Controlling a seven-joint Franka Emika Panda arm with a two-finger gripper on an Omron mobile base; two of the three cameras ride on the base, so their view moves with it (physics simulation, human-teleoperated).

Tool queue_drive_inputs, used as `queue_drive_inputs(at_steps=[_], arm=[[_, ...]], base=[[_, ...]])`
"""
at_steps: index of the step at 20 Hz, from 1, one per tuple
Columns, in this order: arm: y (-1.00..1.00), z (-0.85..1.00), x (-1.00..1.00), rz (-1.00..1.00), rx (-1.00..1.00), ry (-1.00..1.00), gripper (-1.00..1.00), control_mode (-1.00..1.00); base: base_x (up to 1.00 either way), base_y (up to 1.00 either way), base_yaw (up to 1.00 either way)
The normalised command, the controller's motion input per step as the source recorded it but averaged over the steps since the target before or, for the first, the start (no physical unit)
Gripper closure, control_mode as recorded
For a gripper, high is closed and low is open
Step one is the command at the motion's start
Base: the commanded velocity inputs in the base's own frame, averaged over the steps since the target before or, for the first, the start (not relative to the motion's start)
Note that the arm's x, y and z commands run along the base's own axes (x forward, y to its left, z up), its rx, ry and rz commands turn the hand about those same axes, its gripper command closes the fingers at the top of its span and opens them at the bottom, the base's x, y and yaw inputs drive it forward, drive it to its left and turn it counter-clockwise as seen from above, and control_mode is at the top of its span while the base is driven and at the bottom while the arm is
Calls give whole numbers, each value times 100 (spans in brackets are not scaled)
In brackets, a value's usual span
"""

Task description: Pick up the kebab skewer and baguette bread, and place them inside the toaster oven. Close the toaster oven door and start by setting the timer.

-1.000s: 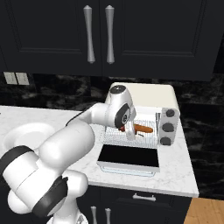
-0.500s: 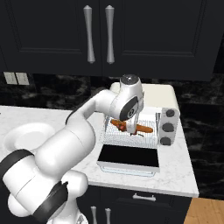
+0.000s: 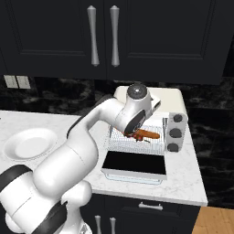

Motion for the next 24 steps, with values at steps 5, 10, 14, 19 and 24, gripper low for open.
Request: queue_drive_inputs(at_steps=[5, 10, 14, 19, 24], arm=[[4, 0, -17, -66, 29, -34, -100, -100], [-1, -3, -15, -52, 24, -26, -100, -100], [-11, -6, -15, -28, 20, -17, -100, -100], [-27, 0, 2, 1, 13, -3, -100, -100], [-22, -3, 3, 13, 5, 0, -100, -100]], base=[[0, 0, 0], [0, 0, 0], [0, 0, 0], [0, 0, 0], [0, 0, 0]])
